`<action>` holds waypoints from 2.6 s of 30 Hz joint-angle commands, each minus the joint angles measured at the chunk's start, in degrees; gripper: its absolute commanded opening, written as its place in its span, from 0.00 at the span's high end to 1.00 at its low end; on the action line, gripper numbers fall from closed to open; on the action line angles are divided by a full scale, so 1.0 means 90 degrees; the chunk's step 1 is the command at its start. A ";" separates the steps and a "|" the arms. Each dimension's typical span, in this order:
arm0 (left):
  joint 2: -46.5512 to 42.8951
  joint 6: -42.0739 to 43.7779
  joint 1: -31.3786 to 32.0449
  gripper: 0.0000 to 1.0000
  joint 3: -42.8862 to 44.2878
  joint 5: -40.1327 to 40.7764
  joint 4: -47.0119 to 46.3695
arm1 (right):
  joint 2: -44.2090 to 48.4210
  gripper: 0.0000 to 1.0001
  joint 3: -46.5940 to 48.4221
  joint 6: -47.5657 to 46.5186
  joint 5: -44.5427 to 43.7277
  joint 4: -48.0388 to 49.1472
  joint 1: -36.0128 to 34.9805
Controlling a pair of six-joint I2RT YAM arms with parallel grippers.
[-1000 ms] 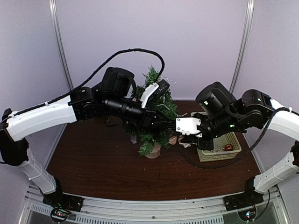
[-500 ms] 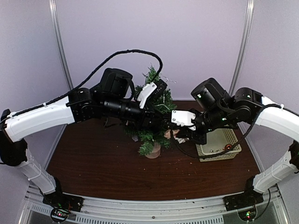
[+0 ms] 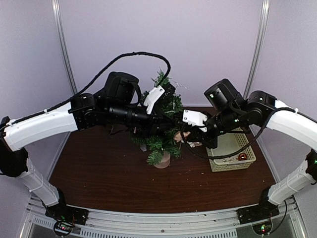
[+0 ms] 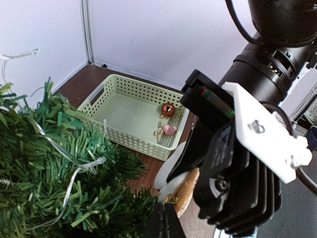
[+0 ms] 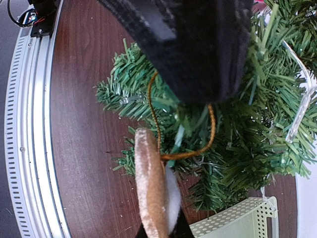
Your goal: Decorate the small christmas tree
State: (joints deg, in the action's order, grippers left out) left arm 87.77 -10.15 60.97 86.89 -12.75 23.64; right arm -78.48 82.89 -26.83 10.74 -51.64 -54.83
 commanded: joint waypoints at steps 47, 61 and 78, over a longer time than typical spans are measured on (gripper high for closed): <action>-0.0140 0.0283 0.0015 0.68 -0.0208 0.0701 -0.0187 | -0.0401 0.95 -0.0334 0.0554 0.0885 0.0413 0.0389; -0.0403 0.0250 0.0017 0.60 -0.0377 0.0579 -0.0283 | -0.0254 0.66 -0.0389 0.0588 0.1034 0.0415 0.0368; -0.0622 0.0334 0.0018 0.47 -0.0499 0.0443 -0.0273 | 0.0240 0.46 -0.0659 0.0701 0.0890 0.0497 0.0362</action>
State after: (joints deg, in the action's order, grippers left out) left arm 84.93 -7.99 60.88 83.09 -7.81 24.01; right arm -79.13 77.82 -21.39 19.53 -48.25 -51.62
